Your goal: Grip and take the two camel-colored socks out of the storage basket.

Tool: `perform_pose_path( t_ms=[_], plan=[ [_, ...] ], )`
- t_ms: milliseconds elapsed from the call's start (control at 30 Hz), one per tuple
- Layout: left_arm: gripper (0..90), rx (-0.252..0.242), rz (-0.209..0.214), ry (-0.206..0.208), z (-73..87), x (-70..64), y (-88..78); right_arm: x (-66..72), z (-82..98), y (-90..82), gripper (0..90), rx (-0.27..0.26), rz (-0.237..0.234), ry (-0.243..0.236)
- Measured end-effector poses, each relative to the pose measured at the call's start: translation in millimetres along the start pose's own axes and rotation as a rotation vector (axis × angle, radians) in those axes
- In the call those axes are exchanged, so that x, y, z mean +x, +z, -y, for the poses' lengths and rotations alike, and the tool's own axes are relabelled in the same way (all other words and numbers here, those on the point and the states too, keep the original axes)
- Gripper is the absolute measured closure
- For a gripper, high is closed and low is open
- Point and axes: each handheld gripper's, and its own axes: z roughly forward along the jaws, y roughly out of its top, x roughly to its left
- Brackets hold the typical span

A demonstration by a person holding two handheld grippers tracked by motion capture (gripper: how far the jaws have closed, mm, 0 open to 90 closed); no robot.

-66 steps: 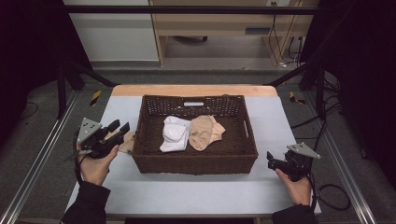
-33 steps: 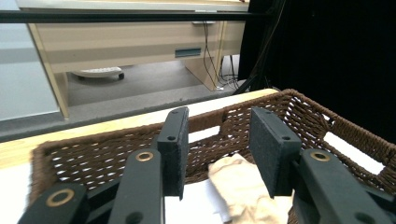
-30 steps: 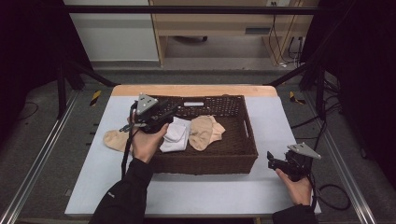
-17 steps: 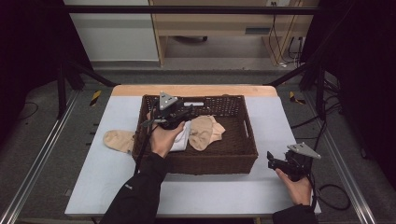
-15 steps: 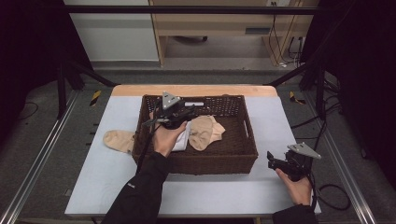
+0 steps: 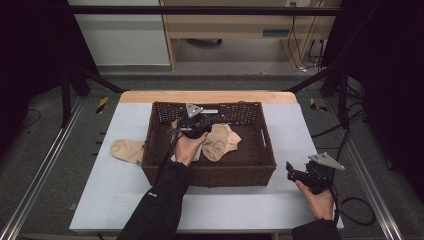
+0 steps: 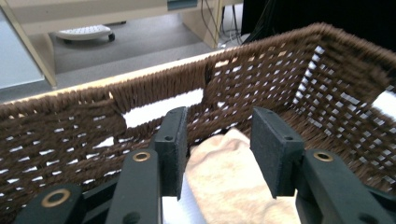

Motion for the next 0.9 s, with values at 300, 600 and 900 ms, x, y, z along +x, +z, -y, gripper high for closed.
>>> perform_pose_path(
  t_ms=[300, 600, 900],
  plan=[
    [52.5, 0.067, 0.001, 0.020, 6.2, 1.8, 11.6, 0.9, 0.1, 0.3, 4.3, 0.006, 0.000, 0.001],
    [52.1, 0.184, 0.009, 0.063, 12.3, -2.1, 24.5, 1.3, 0.3, 1.0, 4.3, 0.010, 0.000, -0.005],
    [52.3, 0.263, 0.027, 0.088, 18.0, -4.1, 32.1, 1.5, 0.3, 0.6, 4.3, 0.012, 0.000, 0.000]
  ],
)
